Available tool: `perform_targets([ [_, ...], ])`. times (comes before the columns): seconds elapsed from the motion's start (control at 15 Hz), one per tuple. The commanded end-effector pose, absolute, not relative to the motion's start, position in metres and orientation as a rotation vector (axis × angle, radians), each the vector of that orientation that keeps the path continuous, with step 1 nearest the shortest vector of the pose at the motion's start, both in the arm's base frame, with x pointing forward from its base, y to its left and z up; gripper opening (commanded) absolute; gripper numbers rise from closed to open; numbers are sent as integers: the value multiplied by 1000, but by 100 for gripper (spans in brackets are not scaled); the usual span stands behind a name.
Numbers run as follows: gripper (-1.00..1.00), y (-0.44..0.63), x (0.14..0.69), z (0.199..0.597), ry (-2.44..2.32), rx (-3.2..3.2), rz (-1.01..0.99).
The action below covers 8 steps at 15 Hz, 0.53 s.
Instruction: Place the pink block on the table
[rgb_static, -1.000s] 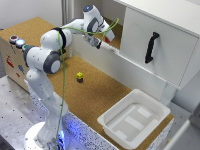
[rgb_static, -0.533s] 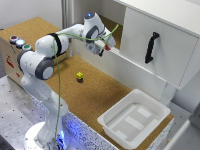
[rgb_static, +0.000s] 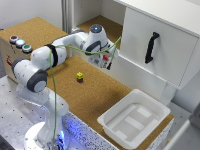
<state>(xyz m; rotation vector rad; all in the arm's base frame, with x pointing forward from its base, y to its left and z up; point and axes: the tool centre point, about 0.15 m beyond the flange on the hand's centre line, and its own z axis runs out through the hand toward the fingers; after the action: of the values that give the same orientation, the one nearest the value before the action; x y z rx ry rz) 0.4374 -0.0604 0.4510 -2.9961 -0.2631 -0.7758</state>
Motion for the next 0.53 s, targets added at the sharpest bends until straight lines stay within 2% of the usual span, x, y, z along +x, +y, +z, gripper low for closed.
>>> perform_targets([
  [0.0, -100, -89, 412, 406, -337, -2986, -787],
  [0.2, -100, -102, 409, 378, -310, -3026, -734],
  [0.47, -100, -120, 406, 350, -261, -3051, -758],
])
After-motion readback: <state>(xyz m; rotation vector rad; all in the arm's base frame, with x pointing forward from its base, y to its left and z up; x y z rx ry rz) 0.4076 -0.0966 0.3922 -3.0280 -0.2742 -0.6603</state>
